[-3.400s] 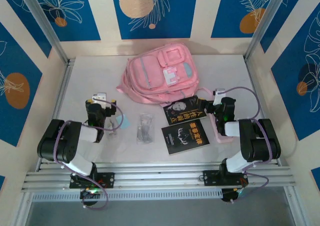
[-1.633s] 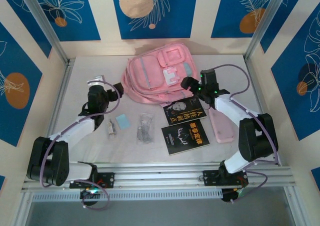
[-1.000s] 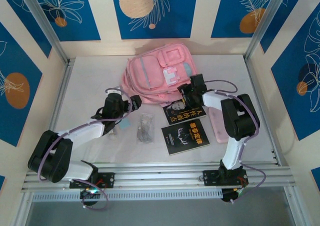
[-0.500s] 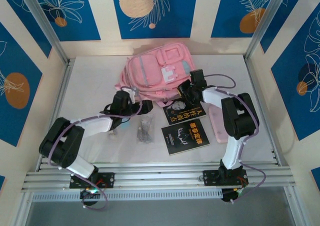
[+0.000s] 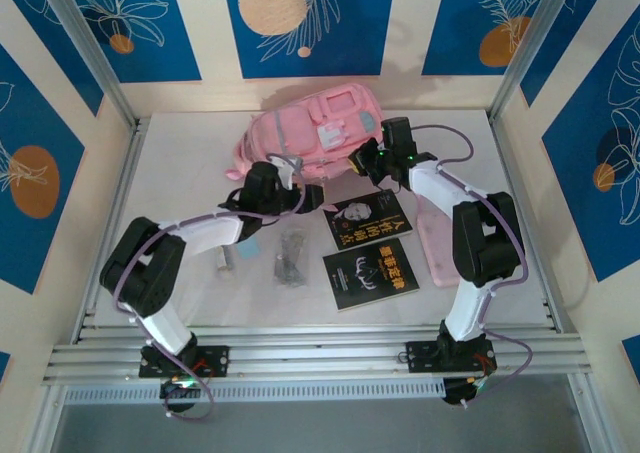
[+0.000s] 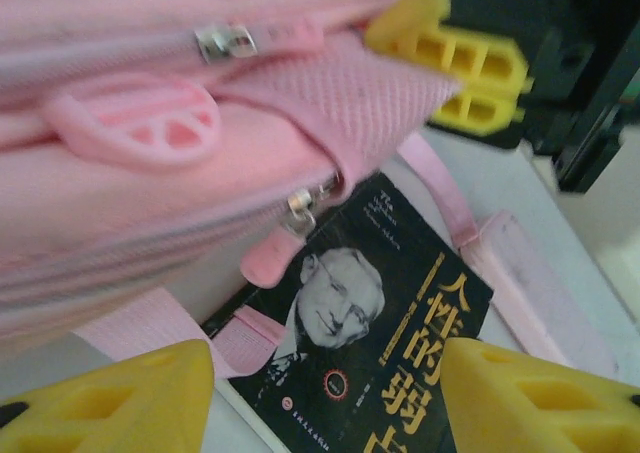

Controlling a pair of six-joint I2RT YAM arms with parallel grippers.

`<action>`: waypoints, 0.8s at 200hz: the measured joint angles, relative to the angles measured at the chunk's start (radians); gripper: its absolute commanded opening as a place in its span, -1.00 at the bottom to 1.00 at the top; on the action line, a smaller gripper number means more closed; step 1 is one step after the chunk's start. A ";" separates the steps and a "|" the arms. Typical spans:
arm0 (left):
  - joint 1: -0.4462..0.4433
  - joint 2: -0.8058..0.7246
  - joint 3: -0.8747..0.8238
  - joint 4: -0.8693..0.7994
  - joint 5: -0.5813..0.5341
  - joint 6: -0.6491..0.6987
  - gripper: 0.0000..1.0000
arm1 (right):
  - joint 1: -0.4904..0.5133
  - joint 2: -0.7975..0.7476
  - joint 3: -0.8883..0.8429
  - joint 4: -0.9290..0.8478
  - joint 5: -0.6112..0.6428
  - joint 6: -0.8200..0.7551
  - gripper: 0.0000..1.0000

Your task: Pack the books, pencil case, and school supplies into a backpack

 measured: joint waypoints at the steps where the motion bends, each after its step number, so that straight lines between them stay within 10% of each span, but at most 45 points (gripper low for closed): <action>1: -0.002 0.002 0.000 0.000 0.000 0.002 0.19 | 0.000 0.000 0.002 -0.001 0.000 0.000 -1.00; 86: -0.053 0.157 0.031 0.142 -0.188 0.054 0.21 | 0.001 0.001 0.022 -0.003 -0.016 0.060 -1.00; 160: -0.053 0.219 0.154 0.137 -0.223 0.031 -0.51 | 0.007 0.026 0.003 0.050 -0.037 0.094 -1.00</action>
